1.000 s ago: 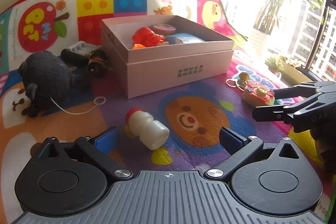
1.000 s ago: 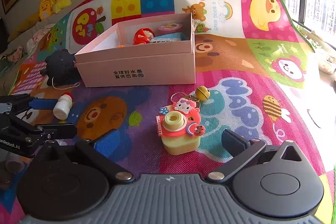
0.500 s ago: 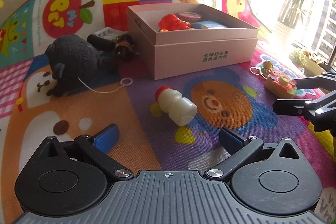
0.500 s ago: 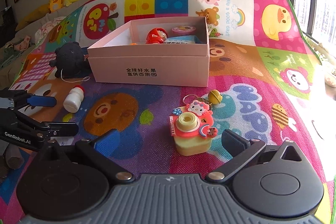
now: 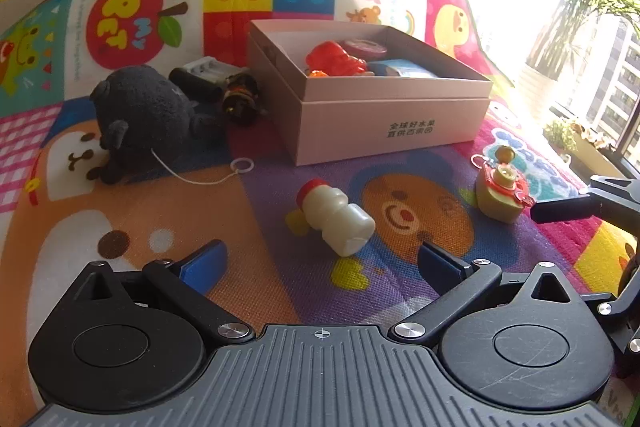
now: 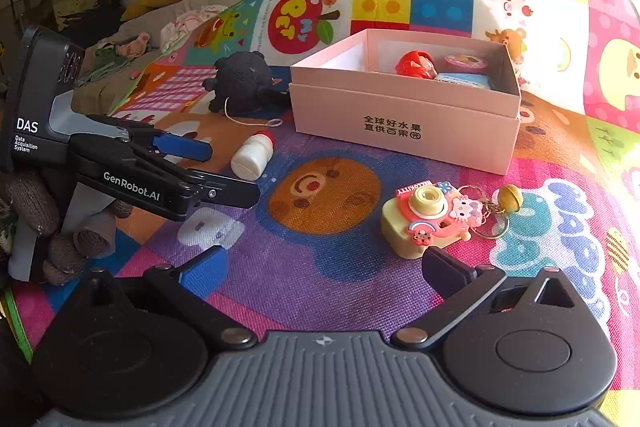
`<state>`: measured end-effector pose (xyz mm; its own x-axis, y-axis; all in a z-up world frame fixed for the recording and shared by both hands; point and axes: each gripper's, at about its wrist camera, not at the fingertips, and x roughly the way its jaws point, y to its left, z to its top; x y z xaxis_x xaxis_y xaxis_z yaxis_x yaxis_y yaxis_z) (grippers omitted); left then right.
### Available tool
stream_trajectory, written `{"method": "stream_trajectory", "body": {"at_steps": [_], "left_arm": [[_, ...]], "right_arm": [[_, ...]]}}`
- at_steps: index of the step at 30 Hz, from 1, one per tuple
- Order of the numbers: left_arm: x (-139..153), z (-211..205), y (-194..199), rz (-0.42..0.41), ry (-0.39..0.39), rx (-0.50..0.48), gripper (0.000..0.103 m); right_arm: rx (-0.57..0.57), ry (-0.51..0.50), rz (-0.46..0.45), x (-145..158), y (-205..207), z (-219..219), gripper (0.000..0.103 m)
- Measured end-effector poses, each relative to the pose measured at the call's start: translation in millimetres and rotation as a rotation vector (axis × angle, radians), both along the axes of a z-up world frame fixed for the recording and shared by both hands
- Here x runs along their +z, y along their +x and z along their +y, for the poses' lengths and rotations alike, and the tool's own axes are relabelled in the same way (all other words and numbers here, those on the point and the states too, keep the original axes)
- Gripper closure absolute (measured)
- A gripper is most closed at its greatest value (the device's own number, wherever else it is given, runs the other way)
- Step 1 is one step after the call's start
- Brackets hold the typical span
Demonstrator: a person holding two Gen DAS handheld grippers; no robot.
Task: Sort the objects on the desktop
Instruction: 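Grasp the white yogurt-bottle toy with the left tool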
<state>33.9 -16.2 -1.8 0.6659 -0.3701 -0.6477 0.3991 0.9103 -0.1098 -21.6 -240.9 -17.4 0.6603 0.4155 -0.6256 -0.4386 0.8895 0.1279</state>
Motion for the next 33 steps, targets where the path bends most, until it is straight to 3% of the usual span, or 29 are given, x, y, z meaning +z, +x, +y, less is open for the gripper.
{"method": "stream_trajectory", "body": {"at_steps": [7,18,25,33], "left_arm": [[6,-8,10,-0.018,-0.01,-0.056,0.003],[10,-31,13,0.034,-0.132,-0.207,0.005],[11,-29,11,0.001,-0.035,-0.176,0.005],[9,-31,3,0.079,-0.09,-0.235,0.013]], "right_arm": [[-0.008,-0.001,0.0,-1,-1,-1,0.0],[-0.006,-0.004,-0.002,-1,0,-1,0.0],[-0.008,-0.002,-0.005,-1,-1,-2,0.0],[-0.007,-0.002,-0.005,0,-1,-1,0.0]]}}
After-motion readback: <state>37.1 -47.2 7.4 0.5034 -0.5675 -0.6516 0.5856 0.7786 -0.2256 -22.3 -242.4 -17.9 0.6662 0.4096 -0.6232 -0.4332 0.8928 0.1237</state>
